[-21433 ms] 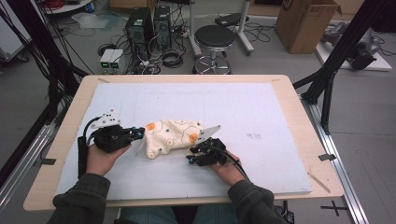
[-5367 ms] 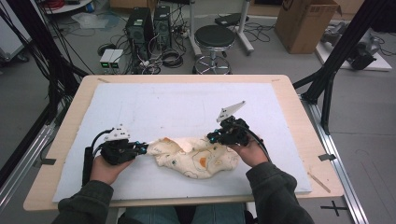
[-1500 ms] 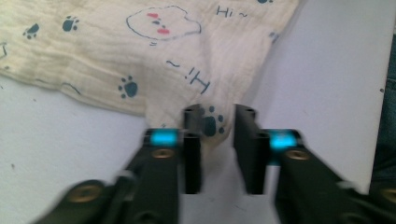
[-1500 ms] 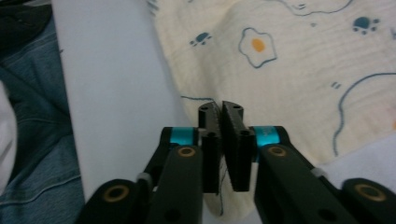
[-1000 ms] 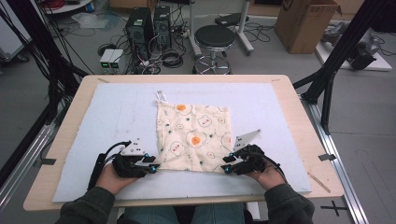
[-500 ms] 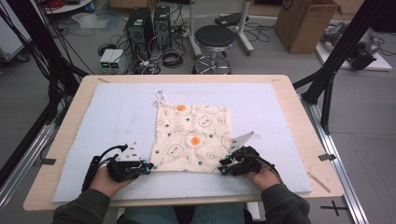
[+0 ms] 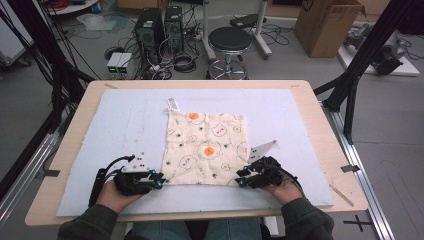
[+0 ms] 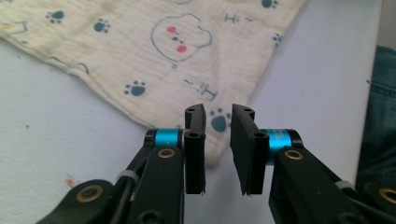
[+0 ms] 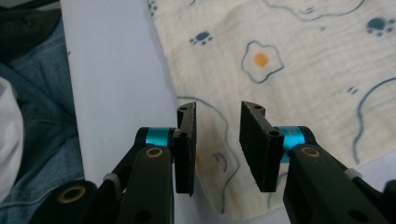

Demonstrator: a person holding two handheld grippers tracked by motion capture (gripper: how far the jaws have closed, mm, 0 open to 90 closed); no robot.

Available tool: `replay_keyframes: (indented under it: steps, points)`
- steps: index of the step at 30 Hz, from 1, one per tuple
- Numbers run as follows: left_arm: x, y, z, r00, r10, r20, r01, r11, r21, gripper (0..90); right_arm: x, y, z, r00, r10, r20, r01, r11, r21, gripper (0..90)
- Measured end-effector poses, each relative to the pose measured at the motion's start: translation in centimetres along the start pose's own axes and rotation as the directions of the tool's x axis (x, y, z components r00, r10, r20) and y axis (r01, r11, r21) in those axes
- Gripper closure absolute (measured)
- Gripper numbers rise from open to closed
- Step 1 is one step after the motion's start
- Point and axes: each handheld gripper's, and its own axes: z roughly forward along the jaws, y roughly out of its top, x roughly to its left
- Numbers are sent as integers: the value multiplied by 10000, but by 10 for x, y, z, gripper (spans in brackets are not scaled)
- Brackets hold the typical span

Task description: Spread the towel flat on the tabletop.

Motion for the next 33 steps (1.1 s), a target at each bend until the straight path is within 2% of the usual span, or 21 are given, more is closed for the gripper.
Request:
replay_keyframes:
  steps: [7, 11, 21, 24, 27, 30, 33]
  points:
    - [7, 6, 13, 9997, -147, -182, 143, 9997, -212, 735, -6, 8, 1, 9988, 364, 334, -351, 9986, -391, 665]
    - [10, 5, 20, 9999, -9, -159, 12, 9999, 134, 742, -7, 10, 5, 9983, 374, 445, -365, 9991, -200, 671]
    - [6, 1, 22, 9997, 222, -132, -215, 9987, 467, 735, -6, 6, 11, 9982, 358, 479, -365, 9992, 149, 671]
    - [6, -2, 22, 9998, 167, -138, -160, 9988, 457, 726, -5, 5, 13, 9986, 197, 488, -213, 9993, 310, 671]
    - [6, -2, 20, 9998, 132, -174, -126, 9993, 348, 717, -4, 4, 14, 9985, 248, 495, -263, 9992, 313, 670]
    - [6, -2, 18, 9997, 25, -222, -20, 9997, 226, 704, -4, 3, 13, 9984, 245, 517, -257, 9994, 234, 657]
    - [7, 0, 15, 9996, -70, -258, 70, 10000, 21, 686, -4, 3, 10, 9979, 320, 558, -316, 9995, -73, 641]
